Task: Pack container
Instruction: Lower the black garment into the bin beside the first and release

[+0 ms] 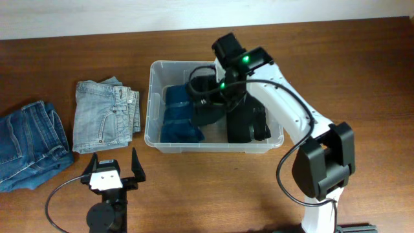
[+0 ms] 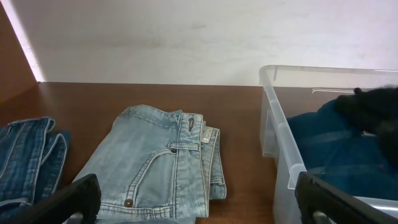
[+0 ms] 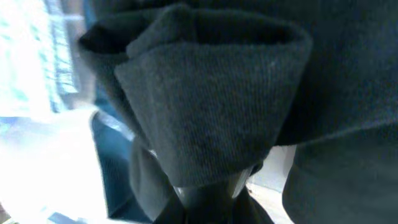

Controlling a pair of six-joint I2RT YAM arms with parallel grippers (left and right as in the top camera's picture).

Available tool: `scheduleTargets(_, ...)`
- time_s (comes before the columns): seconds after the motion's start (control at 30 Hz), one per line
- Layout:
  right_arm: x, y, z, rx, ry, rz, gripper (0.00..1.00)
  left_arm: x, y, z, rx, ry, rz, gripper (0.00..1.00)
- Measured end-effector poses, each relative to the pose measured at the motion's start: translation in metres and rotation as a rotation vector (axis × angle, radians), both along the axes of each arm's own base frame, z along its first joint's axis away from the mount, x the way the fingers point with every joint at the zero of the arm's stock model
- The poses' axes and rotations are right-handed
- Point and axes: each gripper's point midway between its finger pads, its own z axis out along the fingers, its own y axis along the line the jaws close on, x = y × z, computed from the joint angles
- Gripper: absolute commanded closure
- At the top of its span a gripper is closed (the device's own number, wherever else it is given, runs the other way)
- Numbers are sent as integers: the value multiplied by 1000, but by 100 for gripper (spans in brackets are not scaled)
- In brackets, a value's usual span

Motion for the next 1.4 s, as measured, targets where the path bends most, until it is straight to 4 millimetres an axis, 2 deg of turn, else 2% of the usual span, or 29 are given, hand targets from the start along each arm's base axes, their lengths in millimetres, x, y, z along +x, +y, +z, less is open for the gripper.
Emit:
scheduleTargets(0.1,-13,-4,-23,-28,48,0,96,0,0,0,0,0,0,1)
scheduleTargets(0.23,-24,-14,-41,-73,91,-7,96,0,0,0,0,0,0,1)
scheduleTargets(0.5,-28,-22,-52,-160,76,-3,94,0,0,0,0,0,0,1)
scheduleTargets(0.6,-28,-22,-53,-186,61,7,76,0,0,0,0,0,0,1)
scheduleTargets(0.67,-28,-24,-54,-205,51,11,70,0,0,0,0,0,0,1)
scheduleTargets(0.77,-26,-25,-54,-219,39,17,51,0,0,0,0,0,0,1)
scheduleTargets(0.8,-25,-26,-54,-223,30,24,50,0,0,0,0,0,0,1)
scheduleTargets(0.93,-22,-26,-54,-231,1,78,40,0,0,0,0,0,0,1)
scheduleTargets(1.03,-17,-24,-45,-227,-27,104,34,0,0,0,0,0,0,1)
scheduleTargets(1.17,-1,-17,-6,-208,-100,133,34,0,0,0,0,0,0,1)
scheduleTargets(1.2,0,-16,-2,-205,-109,135,34,0,0,0,0,0,0,1)
scheduleTargets(1.27,7,-13,15,-191,-146,136,35,0,0,0,0,0,0,1)
scheduleTargets(1.3,9,-12,21,-185,-162,135,39,0,0,0,0,0,0,1)
scheduleTargets(1.33,9,-12,24,-183,-168,138,50,0,0,0,0,0,0,1)
scheduleTargets(1.37,9,-12,25,-183,-170,143,77,0,0,0,0,0,0,1)
scheduleTargets(1.4,8,-12,25,-184,-168,144,96,0,0,0,0,0,0,1)
